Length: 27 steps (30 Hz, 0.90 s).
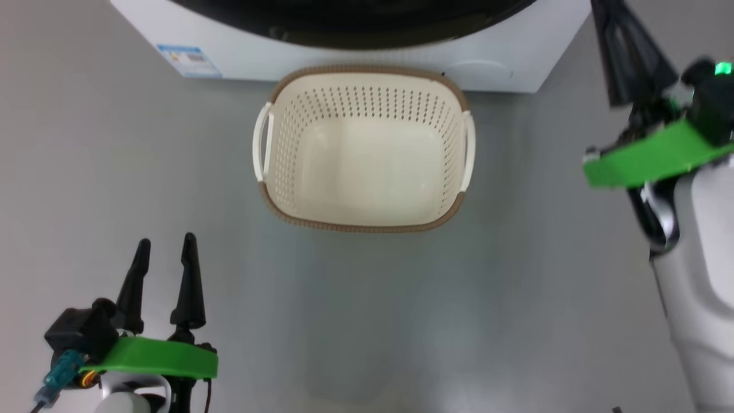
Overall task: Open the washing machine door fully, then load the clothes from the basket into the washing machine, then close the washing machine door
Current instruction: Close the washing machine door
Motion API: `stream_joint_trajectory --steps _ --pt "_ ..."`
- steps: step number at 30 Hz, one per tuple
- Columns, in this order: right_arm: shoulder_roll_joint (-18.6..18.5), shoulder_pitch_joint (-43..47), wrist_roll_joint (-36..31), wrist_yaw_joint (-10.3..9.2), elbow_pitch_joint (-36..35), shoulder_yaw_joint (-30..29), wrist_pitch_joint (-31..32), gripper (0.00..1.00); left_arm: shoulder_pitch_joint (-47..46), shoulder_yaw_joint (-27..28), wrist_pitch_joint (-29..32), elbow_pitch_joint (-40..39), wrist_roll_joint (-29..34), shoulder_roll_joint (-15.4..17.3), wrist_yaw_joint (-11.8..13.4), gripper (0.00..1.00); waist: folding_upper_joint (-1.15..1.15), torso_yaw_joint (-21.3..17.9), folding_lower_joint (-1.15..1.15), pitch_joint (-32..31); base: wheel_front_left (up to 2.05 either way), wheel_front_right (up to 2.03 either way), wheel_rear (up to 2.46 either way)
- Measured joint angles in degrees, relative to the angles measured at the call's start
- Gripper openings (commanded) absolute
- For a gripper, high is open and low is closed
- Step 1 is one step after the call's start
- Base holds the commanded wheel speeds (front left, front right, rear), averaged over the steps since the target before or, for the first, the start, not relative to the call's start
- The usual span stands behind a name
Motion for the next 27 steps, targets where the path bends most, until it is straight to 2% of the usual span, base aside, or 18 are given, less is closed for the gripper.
stream_joint_trajectory --steps 3,6,8,12,16,27 --pt "0.85 6.14 1.49 0.00 -2.90 -0.69 0.00 1.00 0.93 0.43 0.00 -0.69 0.46 0.01 -0.02 1.00 0.00 -0.84 0.00 -2.35 0.00 0.00 0.00" --pt "1.89 11.94 2.10 0.00 -4.87 -0.94 0.00 1.00 2.74 0.66 0.00 -0.56 0.57 0.03 -0.02 1.00 0.00 -1.82 0.00 -4.88 0.00 0.00 0.00" --pt "3.19 17.63 2.29 -0.01 -6.81 -1.46 0.00 1.00 4.79 0.67 0.00 -0.29 3.96 0.05 -0.02 1.00 0.00 -2.96 0.00 -7.52 0.00 0.00 0.00" --pt "5.02 24.31 2.70 -0.01 -9.24 -1.46 0.01 1.00 7.52 0.81 0.00 0.51 3.25 0.11 0.00 1.00 0.00 -4.66 0.00 -11.11 0.00 0.00 0.00" --pt "5.32 30.61 2.77 -0.01 -11.04 -1.72 0.07 1.00 9.55 0.63 0.00 0.57 4.54 0.14 1.09 1.00 0.00 -6.17 0.00 -14.78 0.00 0.00 0.00" --pt "8.45 42.42 2.31 -0.01 -14.12 -4.66 0.07 1.00 13.50 -0.70 0.00 0.48 5.35 0.33 1.49 1.00 0.00 -8.58 0.00 -23.39 0.00 0.00 0.00"
